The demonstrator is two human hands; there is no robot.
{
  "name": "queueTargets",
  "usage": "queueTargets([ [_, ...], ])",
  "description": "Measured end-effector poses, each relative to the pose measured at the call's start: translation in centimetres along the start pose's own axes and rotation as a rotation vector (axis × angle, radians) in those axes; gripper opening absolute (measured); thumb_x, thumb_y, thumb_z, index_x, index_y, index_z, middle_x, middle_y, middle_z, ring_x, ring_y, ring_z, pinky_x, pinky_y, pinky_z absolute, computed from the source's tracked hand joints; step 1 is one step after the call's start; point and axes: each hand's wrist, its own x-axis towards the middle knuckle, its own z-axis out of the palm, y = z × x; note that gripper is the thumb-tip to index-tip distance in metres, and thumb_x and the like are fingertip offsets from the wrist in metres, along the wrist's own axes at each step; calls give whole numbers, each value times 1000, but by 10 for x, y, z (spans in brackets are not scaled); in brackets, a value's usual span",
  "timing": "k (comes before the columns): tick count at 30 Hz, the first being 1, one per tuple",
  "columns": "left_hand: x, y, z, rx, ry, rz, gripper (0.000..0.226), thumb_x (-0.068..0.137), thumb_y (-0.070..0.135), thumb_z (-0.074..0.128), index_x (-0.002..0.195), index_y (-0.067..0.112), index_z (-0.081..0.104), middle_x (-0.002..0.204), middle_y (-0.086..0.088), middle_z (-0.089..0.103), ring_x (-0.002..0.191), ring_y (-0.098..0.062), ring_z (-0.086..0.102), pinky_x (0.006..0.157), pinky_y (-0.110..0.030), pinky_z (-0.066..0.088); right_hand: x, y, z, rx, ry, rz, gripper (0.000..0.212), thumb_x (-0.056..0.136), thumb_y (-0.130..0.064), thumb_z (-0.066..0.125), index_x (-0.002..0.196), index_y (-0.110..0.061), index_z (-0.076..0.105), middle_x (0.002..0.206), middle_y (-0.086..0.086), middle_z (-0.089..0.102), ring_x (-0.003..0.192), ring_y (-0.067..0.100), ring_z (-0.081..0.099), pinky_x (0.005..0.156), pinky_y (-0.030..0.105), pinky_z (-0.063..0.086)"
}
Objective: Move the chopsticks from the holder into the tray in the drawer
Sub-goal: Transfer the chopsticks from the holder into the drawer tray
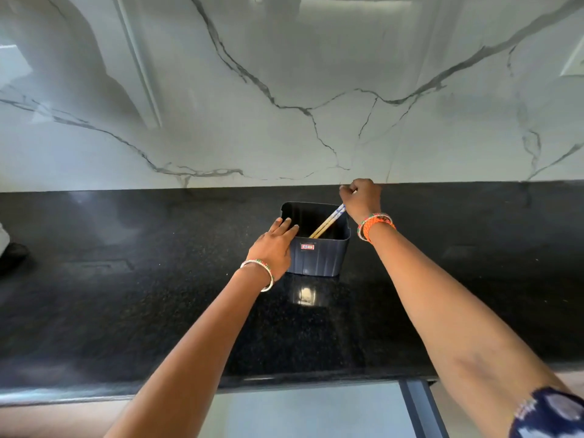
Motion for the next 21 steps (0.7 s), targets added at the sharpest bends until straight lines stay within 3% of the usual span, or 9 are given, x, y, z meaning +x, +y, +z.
queueTargets([
  [3, -7, 11, -8, 79, -64, -20, 59, 96, 12, 33, 149, 18, 6, 160, -6, -2, 148, -23, -2, 120, -42, 13, -9, -12, -15, 14, 35, -53, 43, 86, -17, 64, 50, -3, 43, 46, 8, 38, 51, 23, 39, 57, 27, 35],
  [7, -18, 38, -28, 24, 30, -12, 73, 94, 19, 43, 148, 21, -6, 160, -5, -9, 147, -25, -8, 119, -48, 8, -23, -38, -50, 99, 198, -122, 54, 87, -22, 66, 45, -9, 34, 40, 4, 33, 39, 17, 27, 51, 26, 26],
  [10, -30, 63, -48, -20, 140, 40, 79, 93, 28, 48, 148, 24, -8, 160, -3, -7, 147, -26, -8, 118, -51, 6, -42, -60, -89, 245, 329, -168, 53, 87, -23, 65, 50, 4, 39, 44, 20, 42, 40, 41, 44, 46, 35, 37],
  [12, -40, 81, -63, -9, 211, 52, 77, 91, 33, 49, 148, 27, -2, 160, -4, 4, 147, -27, 1, 117, -54, 9, -64, -70, -112, 362, 403, -185, 54, 87, -26, 65, 54, 9, 41, 45, 25, 44, 39, 43, 50, 38, 40, 41],
  [13, -48, 88, -69, 2, 249, 48, 70, 91, 35, 48, 147, 28, 7, 157, -7, 18, 146, -29, 13, 115, -55, 15, -79, -73, -121, 421, 410, -184, 54, 87, -28, 65, 54, 7, 40, 44, 21, 42, 34, 36, 51, 34, 39, 39],
  [14, -56, 94, -73, 10, 292, 54, 58, 92, 36, 46, 144, 27, 21, 146, -11, 38, 138, -31, 32, 110, -53, 25, -96, -73, -128, 482, 389, -172, 54, 87, -31, 65, 54, 3, 39, 44, 15, 39, 28, 27, 49, 31, 36, 36],
  [16, -78, 98, -74, 22, 334, 118, 28, 94, 34, 40, 118, 23, 49, 99, -7, 65, 99, -33, 61, 83, -42, 44, -132, -63, -136, 564, 310, -117, 51, 87, -36, 64, 55, -4, 40, 45, 7, 38, 25, 18, 45, 29, 29, 33],
  [18, -110, 93, -59, 75, 240, 179, 21, 95, 35, 38, 98, 21, 54, 73, -1, 60, 75, -33, 64, 60, -32, 40, -172, -42, -140, 470, 255, -95, 48, 89, -35, 62, 56, -7, 41, 47, 6, 41, 30, 20, 47, 31, 26, 33],
  [21, -165, 82, -18, 195, 71, 186, 27, 95, 39, 35, 98, 18, 52, 83, -10, 68, 76, -37, 64, 56, -33, 35, -238, -1, -133, -286, 141, -305, 37, 96, -30, 49, 66, -10, 53, 64, 13, 58, 63, 33, 56, 53, 37, 42],
])
